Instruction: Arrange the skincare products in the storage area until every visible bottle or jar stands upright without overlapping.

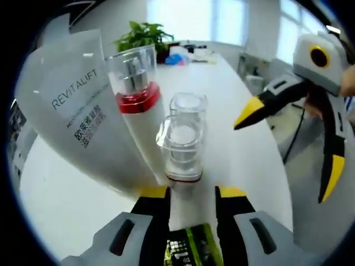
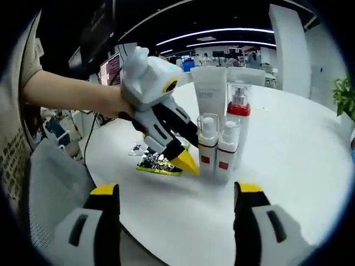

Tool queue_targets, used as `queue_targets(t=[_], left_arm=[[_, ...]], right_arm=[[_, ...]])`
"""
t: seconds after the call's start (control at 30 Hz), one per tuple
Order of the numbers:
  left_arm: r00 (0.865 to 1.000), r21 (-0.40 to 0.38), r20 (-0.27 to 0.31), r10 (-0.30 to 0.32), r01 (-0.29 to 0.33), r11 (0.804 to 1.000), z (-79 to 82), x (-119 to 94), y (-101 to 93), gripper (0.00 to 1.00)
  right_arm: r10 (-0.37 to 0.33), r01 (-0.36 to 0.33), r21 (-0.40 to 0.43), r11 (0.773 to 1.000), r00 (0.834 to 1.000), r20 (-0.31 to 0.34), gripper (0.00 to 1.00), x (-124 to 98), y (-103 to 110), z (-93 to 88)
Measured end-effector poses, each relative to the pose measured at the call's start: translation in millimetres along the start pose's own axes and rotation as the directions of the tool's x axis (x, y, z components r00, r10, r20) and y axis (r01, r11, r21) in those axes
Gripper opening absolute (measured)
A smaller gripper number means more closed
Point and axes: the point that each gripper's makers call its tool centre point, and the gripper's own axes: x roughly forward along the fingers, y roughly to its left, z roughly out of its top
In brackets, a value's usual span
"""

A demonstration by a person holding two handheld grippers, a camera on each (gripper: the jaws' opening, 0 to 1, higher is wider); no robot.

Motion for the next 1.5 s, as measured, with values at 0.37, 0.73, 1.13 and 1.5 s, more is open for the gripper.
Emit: queue_targets(t=[0.37,0.73,1.13,1.5], left_arm=[[0.998,-0.098,-0.005,0.056,-0.057,0.994,-18.3,-39,-3.1,0.4],[0.988,-0.26,0.006,0.157,-0.15,0.954,-49.7,-79,-6.7,0.58],[0.966,-0.397,-0.019,0.258,-0.244,0.885,-82.5,-103,-26.6,0.74],[0.934,-0.51,0.001,0.357,-0.307,0.803,-101.8,-143,-38.9,0.82]], right_arm=[[0.006,-0.006,0.005,1.0,1.0,-0.001,0.89,0,1,-1.1],[0.012,-0.012,-0.01,1.0,1.0,-0.024,0.9,1,5,-3.8],[0.034,-0.034,-0.024,0.999,0.999,-0.008,0.9,-2,10,-0.8],[0.023,-0.024,-0.074,0.997,1.0,-0.015,0.9,-2,12,-0.4]])
